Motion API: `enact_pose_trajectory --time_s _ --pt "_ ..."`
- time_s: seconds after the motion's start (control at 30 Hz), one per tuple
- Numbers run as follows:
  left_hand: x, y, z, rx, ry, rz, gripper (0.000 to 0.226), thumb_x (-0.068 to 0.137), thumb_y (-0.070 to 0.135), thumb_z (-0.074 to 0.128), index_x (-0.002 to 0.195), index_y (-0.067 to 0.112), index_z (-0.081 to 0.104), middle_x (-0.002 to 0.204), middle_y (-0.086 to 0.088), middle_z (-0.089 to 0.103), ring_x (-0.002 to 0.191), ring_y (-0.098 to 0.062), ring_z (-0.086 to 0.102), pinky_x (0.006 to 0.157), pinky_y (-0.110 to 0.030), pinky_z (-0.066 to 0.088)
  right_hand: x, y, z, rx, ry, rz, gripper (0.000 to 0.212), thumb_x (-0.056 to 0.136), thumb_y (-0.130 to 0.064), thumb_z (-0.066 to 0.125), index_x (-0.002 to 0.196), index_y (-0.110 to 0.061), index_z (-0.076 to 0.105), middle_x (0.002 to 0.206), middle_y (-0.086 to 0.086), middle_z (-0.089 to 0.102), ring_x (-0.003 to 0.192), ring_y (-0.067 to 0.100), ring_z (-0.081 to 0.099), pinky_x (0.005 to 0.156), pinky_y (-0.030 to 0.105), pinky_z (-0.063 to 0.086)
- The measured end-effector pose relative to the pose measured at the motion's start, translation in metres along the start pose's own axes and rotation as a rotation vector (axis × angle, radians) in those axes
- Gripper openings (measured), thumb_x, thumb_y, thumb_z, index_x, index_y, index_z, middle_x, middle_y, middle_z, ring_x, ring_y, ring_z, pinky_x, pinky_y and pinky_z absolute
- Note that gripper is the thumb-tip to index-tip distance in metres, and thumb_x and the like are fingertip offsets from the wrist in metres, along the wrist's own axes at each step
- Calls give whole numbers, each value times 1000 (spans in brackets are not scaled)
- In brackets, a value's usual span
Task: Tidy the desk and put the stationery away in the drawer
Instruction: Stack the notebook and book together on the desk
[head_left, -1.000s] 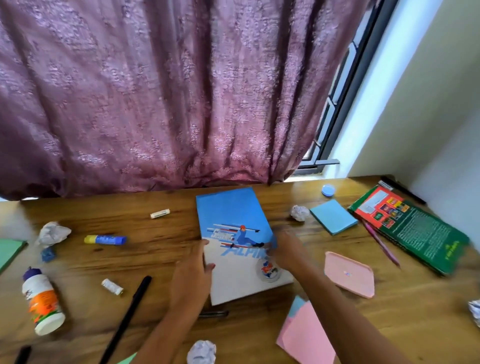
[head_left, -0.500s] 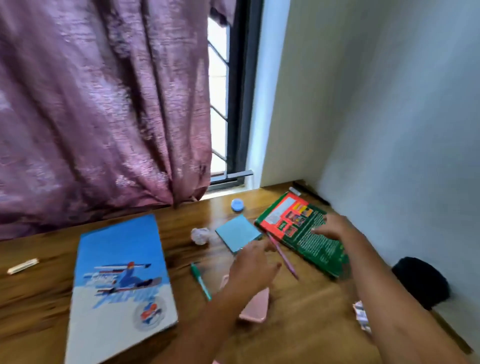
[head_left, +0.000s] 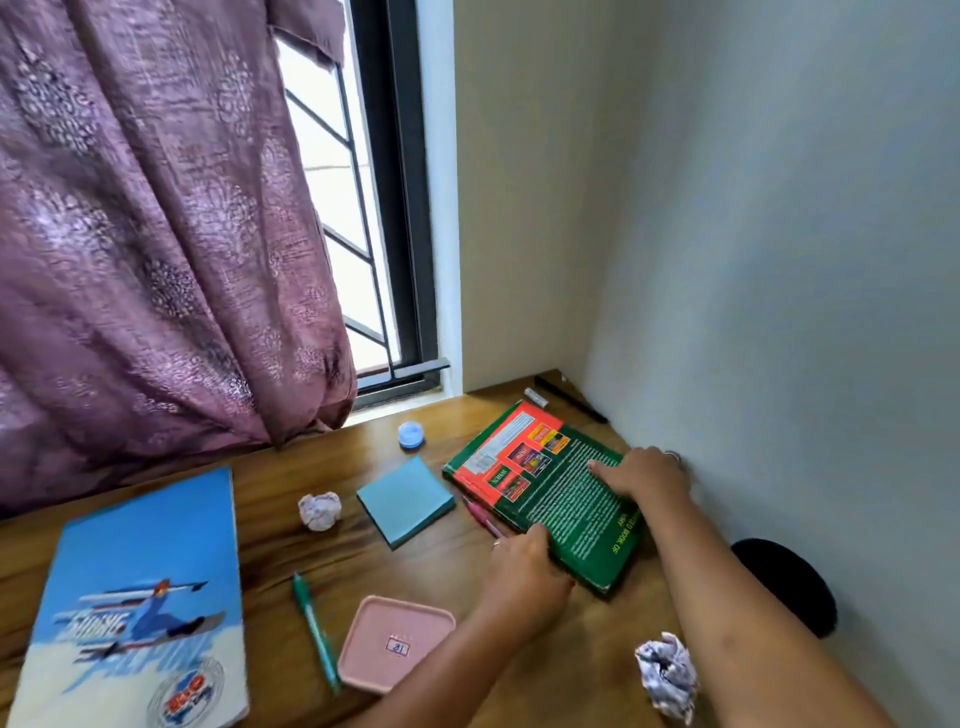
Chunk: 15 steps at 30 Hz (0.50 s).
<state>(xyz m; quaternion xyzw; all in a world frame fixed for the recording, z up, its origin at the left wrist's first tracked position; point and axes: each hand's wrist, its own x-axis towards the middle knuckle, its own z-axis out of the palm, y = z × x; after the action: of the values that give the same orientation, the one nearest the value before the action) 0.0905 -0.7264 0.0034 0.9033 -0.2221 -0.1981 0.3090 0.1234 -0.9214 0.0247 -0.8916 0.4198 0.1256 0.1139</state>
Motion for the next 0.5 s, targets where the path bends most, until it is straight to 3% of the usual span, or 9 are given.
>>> enact_pose_trajectory --time_s 0.13,0.23,0.37,0.43,0.5 --pt "1 1 3 -101 -9 -24 29 86 26 63 114 25 52 120 4 55 104 -10 48 85 -21 43 3 -1 3 -5 75 21 81 84 -73 39 134 -9 49 134 12 52 126 28 46 91 35 46" --pt "2 -1 -1 -160 -14 -69 30 84 23 66 110 25 52 116 5 55 100 -9 51 81 -20 47 5 -2 7 -21 40 36 82 85 -73 35 136 -10 48 133 12 50 126 27 43 91 36 45" --pt "3 -8 -9 -235 6 -100 30 84 21 68 106 25 49 100 10 49 86 -3 49 60 -12 40 2 -2 0 -18 -69 113 87 84 -77 28 144 -14 38 143 14 41 132 29 38 102 39 38" --pt "4 -13 -14 -252 19 -109 33 83 23 70 109 24 49 100 9 49 89 -6 52 57 -12 41 47 12 16 87 -201 91 101 73 -89 25 146 -20 34 148 15 37 134 33 38 109 46 32" --pt "6 -18 -18 -276 24 -123 36 81 24 72 111 22 50 100 7 51 89 -8 53 57 -12 41 95 27 42 172 -380 5 124 49 -103 25 146 -26 33 146 13 40 130 34 43 111 51 32"
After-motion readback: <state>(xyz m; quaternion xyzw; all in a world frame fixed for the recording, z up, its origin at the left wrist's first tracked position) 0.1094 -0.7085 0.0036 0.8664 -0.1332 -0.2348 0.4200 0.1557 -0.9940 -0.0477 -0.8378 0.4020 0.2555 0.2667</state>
